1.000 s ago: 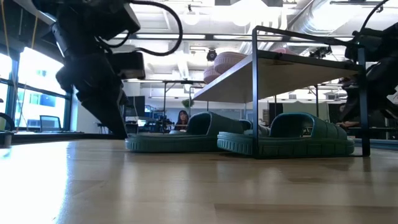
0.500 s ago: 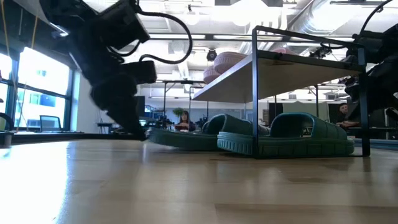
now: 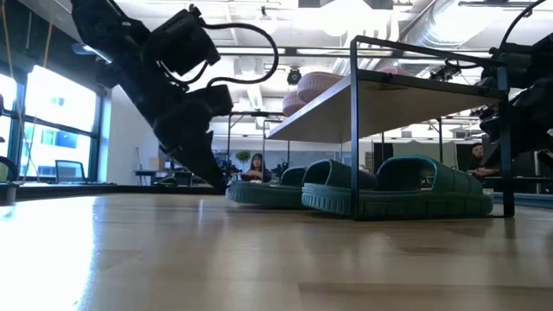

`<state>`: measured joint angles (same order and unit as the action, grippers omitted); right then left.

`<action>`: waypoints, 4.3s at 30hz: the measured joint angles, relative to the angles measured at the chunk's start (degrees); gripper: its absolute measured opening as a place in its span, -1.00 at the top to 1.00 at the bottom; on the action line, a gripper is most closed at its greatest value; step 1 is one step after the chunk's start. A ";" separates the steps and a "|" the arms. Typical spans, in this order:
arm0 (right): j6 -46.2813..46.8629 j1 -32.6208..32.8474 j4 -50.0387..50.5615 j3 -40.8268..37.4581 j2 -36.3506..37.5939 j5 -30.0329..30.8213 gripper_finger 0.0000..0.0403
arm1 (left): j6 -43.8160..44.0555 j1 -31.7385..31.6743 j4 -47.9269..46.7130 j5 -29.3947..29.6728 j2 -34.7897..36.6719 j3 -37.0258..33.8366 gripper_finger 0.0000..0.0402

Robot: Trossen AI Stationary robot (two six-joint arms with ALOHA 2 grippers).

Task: Pick and place slides into the shelf
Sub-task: Put the green slide under the shelf, then adjust the green slides

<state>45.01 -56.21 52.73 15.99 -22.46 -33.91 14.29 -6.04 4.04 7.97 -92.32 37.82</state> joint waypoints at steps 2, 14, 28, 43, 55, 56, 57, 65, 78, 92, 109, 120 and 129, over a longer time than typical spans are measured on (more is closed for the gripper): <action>0.00 0.00 -0.31 0.00 0.00 0.38 1.00 | -0.74 0.00 0.96 0.02 0.00 -0.02 1.00; 1.30 0.00 -2.40 0.00 -0.14 1.12 1.00 | -1.60 0.04 5.59 -1.37 -6.68 3.56 1.00; 4.51 0.00 -14.02 0.00 -7.68 -1.27 1.00 | -6.63 0.00 4.80 -0.86 -12.65 11.63 1.00; 0.63 0.00 -20.98 0.00 -20.80 -3.21 1.00 | -6.64 -0.74 7.04 -0.31 -12.65 11.65 1.00; -0.23 0.00 -22.21 0.00 -24.09 -3.13 1.00 | -6.34 -0.72 9.28 -3.77 -16.70 12.63 1.00; -0.31 0.00 -22.20 0.00 -24.09 -3.05 1.00 | -6.34 -0.72 9.10 -3.65 -16.70 12.61 1.00; -0.43 0.00 -22.16 0.00 -24.09 -3.03 1.00 | -6.34 -0.72 9.27 -3.60 -16.70 12.61 1.00; -1.04 0.00 -21.52 0.00 -24.02 -3.47 1.00 | -6.61 -0.70 7.75 -8.37 -16.11 12.61 1.00; -6.49 0.00 -13.35 0.00 -23.96 -3.67 1.00 | -7.55 4.27 9.86 -12.11 -16.11 12.59 1.00; -6.58 0.00 -14.43 0.00 -23.96 -3.67 1.00 | -3.35 5.35 14.31 -5.99 -16.70 12.61 1.00; -7.54 0.00 -15.56 0.00 -23.96 -3.65 1.00 | -3.06 5.35 15.36 -3.68 -16.70 12.90 1.00; -6.44 0.00 -17.93 0.00 -23.96 -2.73 1.00 | -2.20 5.31 12.13 -3.37 -16.72 12.94 1.00; -3.76 0.00 -26.05 0.00 -23.96 -2.66 1.00 | -0.46 5.31 8.59 -3.79 -13.69 12.94 1.00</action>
<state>41.25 -56.21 26.69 15.99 -46.41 -36.58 13.82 -0.73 12.63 4.18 -106.01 50.76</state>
